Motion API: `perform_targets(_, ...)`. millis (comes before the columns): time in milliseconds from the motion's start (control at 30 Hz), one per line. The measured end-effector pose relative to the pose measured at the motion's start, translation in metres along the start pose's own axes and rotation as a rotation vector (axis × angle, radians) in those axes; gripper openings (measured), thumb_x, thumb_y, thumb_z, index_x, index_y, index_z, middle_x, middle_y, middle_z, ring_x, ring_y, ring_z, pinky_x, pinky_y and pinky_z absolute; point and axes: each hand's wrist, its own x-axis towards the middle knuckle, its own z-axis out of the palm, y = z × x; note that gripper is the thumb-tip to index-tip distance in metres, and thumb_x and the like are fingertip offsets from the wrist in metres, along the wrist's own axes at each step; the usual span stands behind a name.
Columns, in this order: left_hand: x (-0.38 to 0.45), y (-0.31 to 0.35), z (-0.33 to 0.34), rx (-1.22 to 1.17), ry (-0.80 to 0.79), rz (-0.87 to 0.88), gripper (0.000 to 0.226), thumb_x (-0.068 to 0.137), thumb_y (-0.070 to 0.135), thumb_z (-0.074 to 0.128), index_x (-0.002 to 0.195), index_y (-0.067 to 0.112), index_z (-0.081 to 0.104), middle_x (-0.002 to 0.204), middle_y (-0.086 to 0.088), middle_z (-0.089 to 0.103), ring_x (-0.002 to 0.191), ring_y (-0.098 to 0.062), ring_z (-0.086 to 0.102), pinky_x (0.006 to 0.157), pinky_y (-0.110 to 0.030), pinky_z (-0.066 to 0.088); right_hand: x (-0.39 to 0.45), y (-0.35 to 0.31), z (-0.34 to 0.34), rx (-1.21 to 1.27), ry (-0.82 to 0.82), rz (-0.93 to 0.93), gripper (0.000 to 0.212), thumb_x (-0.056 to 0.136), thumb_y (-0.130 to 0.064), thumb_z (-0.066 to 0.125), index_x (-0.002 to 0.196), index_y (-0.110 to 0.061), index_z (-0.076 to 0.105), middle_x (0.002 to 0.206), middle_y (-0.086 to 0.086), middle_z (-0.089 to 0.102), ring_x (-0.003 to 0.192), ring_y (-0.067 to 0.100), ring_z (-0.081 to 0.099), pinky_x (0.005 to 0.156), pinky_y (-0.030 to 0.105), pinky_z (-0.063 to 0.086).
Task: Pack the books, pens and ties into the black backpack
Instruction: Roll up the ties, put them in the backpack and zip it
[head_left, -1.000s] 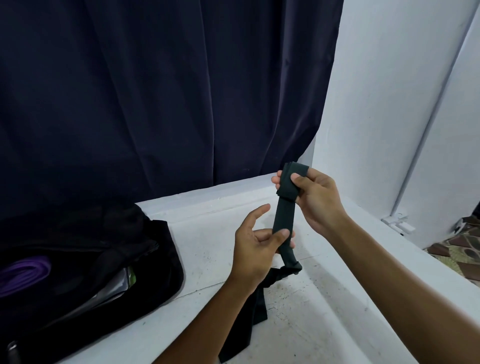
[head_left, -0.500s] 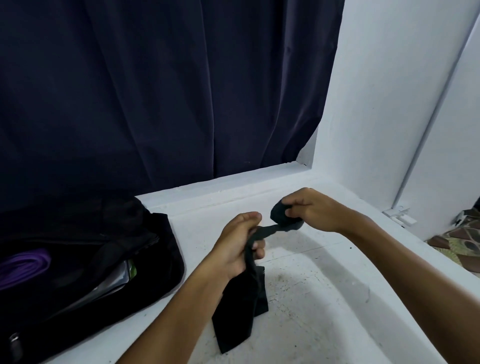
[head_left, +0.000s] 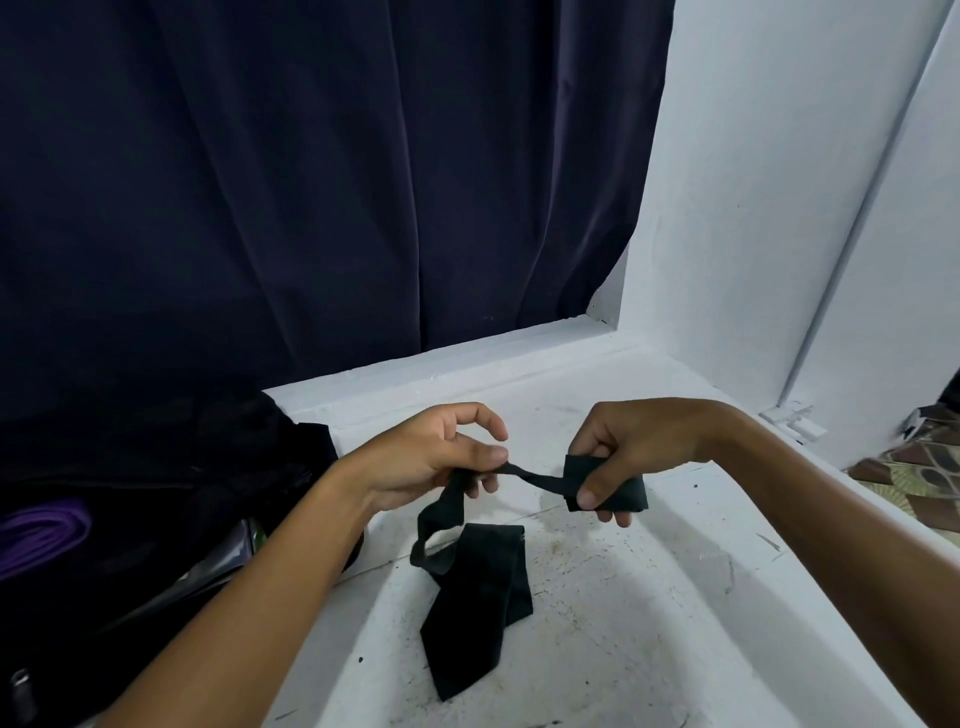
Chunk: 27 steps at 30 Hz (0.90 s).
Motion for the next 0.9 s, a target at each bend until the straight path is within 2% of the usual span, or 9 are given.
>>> perform_targets(100, 0.006, -0.005, 0.000, -0.184, 0.077, -0.103, 0.021, 0.080, 0.020, 0.069, 0.087, 0.012, 0.051, 0.052, 0.001, 0.039, 0.046, -0.012, 0.041, 0.042, -0.021, 0.036, -0.001, -0.001, 0.001, 0.025, -0.038, -0.018, 0.010, 0.085, -0.014, 0.072, 0.090, -0.005, 0.072, 0.077, 0.010, 0.072, 0.066, 0.026, 0.069, 0.067, 0.029, 0.054)
perform_targets(167, 0.006, -0.007, -0.004, -0.157, 0.032, -0.123, 0.024, 0.084, 0.020, 0.072, 0.091, 0.012, 0.050, 0.053, 0.000, 0.041, 0.040, -0.008, 0.034, 0.036, -0.017, 0.029, 0.000, 0.002, 0.000, 0.083, -0.047, -0.039, 0.007, 0.086, -0.015, 0.071, 0.088, -0.008, 0.072, 0.077, 0.011, 0.071, 0.062, 0.024, 0.068, 0.064, 0.029, 0.054)
perform_targets(300, -0.002, -0.003, -0.014, 0.202, -0.062, -0.047, 0.039, 0.075, -0.012, 0.074, 0.099, 0.009, 0.052, 0.086, -0.006, 0.063, 0.042, -0.010, 0.044, 0.043, -0.020, 0.040, -0.003, 0.015, -0.005, 0.264, -0.075, -0.077, 0.012, 0.085, -0.018, 0.065, 0.079, -0.011, 0.072, 0.066, 0.011, 0.067, 0.050, 0.019, 0.061, 0.053, 0.024, 0.049)
perform_targets(500, 0.002, -0.003, -0.021, 0.088, 0.203, 0.244, 0.033, 0.075, 0.006, 0.079, 0.100, 0.008, 0.059, 0.064, -0.010, 0.064, 0.061, -0.019, 0.063, 0.063, -0.024, 0.050, -0.004, 0.039, -0.012, 0.483, -0.082, -0.194, 0.029, 0.079, -0.036, 0.074, 0.066, -0.010, 0.069, 0.058, 0.007, 0.063, 0.042, 0.014, 0.055, 0.046, 0.020, 0.042)
perform_targets(600, 0.007, 0.002, -0.016, -0.209, 0.191, 0.098, 0.025, 0.080, 0.011, 0.072, 0.101, 0.011, 0.058, 0.062, -0.008, 0.057, 0.058, -0.021, 0.052, 0.055, -0.027, 0.047, -0.003, 0.039, -0.010, 0.486, -0.086, -0.238, 0.033, 0.077, -0.040, 0.076, 0.065, -0.010, 0.068, 0.058, 0.007, 0.063, 0.043, 0.014, 0.056, 0.046, 0.020, 0.042)
perform_targets(667, 0.010, 0.004, -0.011, -0.349, 0.171, -0.024, 0.011, 0.086, 0.010, 0.060, 0.095, 0.012, 0.054, 0.060, -0.004, 0.049, 0.048, -0.014, 0.045, 0.045, -0.023, 0.042, -0.003, 0.039, -0.011, 0.495, -0.096, -0.269, 0.034, 0.077, -0.040, 0.075, 0.064, -0.009, 0.068, 0.058, 0.007, 0.064, 0.043, 0.014, 0.057, 0.046, 0.020, 0.042)
perform_targets(700, 0.011, 0.003, -0.010, -0.363, 0.171, -0.064, 0.005, 0.091, 0.008, 0.055, 0.091, 0.013, 0.052, 0.058, -0.001, 0.046, 0.044, -0.011, 0.041, 0.041, -0.021, 0.039, -0.003, 0.040, -0.012, 0.504, -0.107, -0.292, 0.034, 0.078, -0.038, 0.075, 0.064, -0.008, 0.068, 0.058, 0.007, 0.064, 0.044, 0.014, 0.056, 0.046, 0.020, 0.041)
perform_targets(767, 0.014, -0.001, -0.008, -0.356, 0.155, -0.116, 0.014, 0.098, 0.008, 0.048, 0.085, 0.014, 0.050, 0.055, 0.002, 0.040, 0.040, -0.007, 0.035, 0.038, -0.018, 0.033, -0.002, 0.042, -0.013, 0.551, -0.131, -0.353, 0.031, 0.082, -0.033, 0.072, 0.066, -0.007, 0.067, 0.057, 0.006, 0.063, 0.044, 0.015, 0.055, 0.048, 0.021, 0.041)
perform_targets(900, 0.020, -0.015, 0.000, -0.343, 0.142, -0.108, 0.016, 0.093, 0.025, 0.057, 0.088, 0.013, 0.049, 0.048, 0.002, 0.034, 0.045, -0.012, 0.039, 0.045, -0.022, 0.033, 0.002, 0.034, -0.013, 0.755, -0.079, -0.498, 0.033, 0.085, -0.029, 0.071, 0.064, -0.005, 0.063, 0.052, 0.006, 0.058, 0.041, 0.013, 0.050, 0.046, 0.019, 0.043)
